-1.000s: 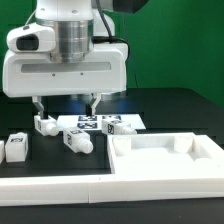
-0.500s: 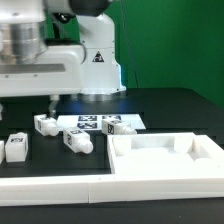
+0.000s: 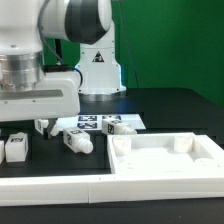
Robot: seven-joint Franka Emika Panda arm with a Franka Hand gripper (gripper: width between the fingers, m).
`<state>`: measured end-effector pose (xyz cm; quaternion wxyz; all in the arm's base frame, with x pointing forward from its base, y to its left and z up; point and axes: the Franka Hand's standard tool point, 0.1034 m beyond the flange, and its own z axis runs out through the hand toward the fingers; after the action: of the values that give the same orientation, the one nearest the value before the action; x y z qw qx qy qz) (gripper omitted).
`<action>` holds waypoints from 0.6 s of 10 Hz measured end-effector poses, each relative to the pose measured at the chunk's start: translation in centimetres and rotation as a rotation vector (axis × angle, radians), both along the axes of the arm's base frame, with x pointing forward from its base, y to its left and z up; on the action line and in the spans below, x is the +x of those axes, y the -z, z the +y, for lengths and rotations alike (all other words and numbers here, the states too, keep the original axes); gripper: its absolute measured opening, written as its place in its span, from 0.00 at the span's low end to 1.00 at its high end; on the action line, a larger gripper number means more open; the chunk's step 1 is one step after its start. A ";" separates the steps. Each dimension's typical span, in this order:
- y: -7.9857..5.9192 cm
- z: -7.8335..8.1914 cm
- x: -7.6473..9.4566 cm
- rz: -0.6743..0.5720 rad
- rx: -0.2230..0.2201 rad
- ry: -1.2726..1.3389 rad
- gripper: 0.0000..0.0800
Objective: Assemble one leg
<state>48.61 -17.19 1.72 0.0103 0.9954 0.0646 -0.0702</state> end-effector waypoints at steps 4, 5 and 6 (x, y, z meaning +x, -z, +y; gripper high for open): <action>0.3 -0.1 0.0 -0.005 -0.003 -0.021 0.51; 0.3 -0.1 0.0 -0.005 -0.003 -0.021 0.51; 0.2 -0.1 0.0 -0.006 -0.003 -0.021 0.36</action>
Offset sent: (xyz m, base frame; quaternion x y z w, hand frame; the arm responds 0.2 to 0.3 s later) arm 0.0000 0.0000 0.0000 0.0000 0.0000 0.0000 1.0000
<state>48.62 -17.33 1.48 0.0127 0.9948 0.0750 -0.0674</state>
